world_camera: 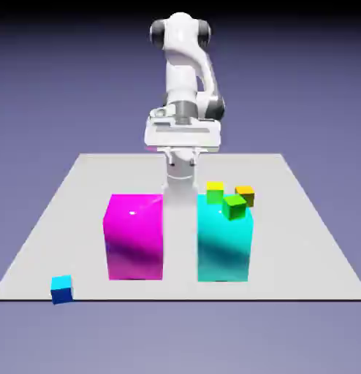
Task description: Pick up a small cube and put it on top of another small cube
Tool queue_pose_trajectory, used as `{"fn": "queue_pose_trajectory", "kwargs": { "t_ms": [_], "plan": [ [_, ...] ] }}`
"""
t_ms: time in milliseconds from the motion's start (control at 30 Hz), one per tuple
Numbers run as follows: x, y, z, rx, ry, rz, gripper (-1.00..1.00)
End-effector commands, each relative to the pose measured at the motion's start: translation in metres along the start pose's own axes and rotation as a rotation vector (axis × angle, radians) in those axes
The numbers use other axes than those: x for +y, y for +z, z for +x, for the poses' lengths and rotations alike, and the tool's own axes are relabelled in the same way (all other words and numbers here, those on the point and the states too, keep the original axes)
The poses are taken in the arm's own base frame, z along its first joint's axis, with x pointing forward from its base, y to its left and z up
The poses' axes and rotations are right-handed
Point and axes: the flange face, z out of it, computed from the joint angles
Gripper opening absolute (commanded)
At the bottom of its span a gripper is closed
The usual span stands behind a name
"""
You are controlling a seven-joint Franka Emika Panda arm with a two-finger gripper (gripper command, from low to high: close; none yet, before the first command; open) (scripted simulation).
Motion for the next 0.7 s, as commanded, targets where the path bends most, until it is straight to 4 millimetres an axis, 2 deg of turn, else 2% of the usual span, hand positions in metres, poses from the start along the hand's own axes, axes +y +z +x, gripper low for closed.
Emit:
{"fn": "queue_pose_trajectory", "kwargs": {
  "t_ms": [0, 267, 467, 667],
  "plan": [
    [0.005, 0.01, 0.009, -0.024, 0.048, -0.025, 0.0],
    [0.059, 0.09, 0.071, -0.191, 0.415, -0.229, 0.0],
    [0.113, 0.145, 0.107, -0.275, 0.669, -0.381, 0.0],
    [0.172, 0.19, 0.136, -0.322, 0.896, -0.519, 0.0]
  ]
}}
